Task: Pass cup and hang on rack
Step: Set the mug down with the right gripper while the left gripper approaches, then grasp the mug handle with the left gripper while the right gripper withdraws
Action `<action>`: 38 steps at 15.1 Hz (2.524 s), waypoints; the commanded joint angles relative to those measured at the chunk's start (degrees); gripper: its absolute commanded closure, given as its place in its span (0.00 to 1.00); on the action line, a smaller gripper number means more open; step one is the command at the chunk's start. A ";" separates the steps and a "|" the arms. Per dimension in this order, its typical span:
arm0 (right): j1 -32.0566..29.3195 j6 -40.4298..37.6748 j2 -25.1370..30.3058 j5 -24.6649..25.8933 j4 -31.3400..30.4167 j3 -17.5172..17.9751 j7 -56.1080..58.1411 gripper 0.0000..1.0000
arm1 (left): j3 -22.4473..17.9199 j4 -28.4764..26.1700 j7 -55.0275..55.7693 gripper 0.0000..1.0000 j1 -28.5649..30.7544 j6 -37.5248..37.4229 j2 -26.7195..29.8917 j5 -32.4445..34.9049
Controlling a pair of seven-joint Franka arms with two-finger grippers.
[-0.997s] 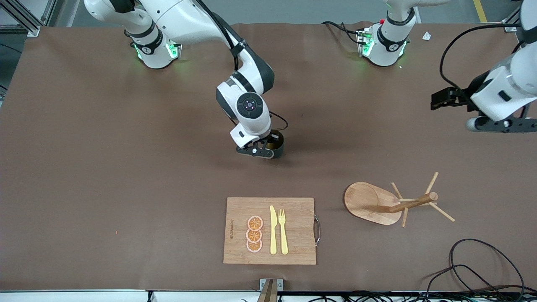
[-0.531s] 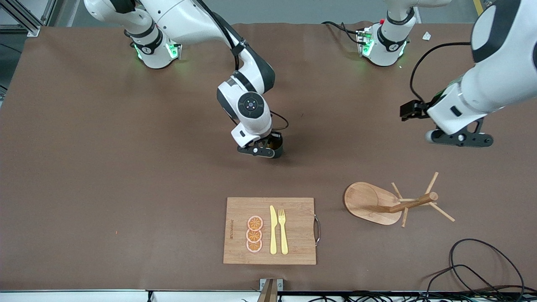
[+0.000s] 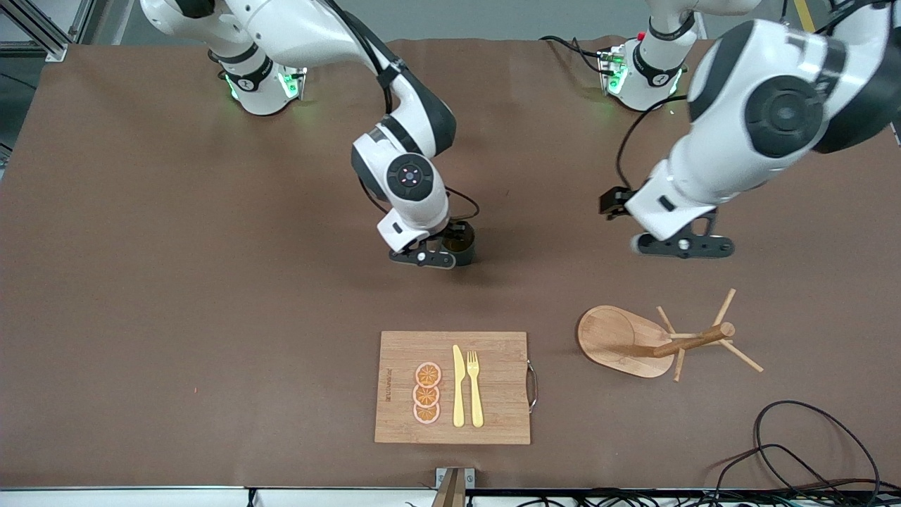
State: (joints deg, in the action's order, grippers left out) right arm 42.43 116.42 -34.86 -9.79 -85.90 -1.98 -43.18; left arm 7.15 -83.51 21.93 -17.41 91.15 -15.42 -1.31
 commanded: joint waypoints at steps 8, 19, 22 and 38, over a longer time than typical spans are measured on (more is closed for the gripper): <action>-18.42 -13.23 17.97 5.02 -11.37 0.22 30.85 0.00 | -0.21 1.60 21.98 0.00 -12.37 13.15 -9.54 -0.54; -39.17 -23.33 29.58 8.91 -12.80 0.04 39.30 0.00 | -1.00 9.15 66.28 0.01 -32.59 24.86 -25.27 13.59; -41.81 -25.88 30.82 9.00 -11.40 0.04 39.92 0.00 | -1.35 8.80 78.83 0.02 -37.07 24.95 -27.99 22.18; -44.46 -33.96 25.80 9.00 1.00 0.30 44.32 0.00 | -2.32 8.63 100.68 0.42 -41.83 18.10 -34.42 39.63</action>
State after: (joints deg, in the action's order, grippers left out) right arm -1.55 84.82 -9.22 -1.10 -86.01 -2.56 0.59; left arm 5.41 -76.31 121.84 -58.67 110.33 -49.09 37.02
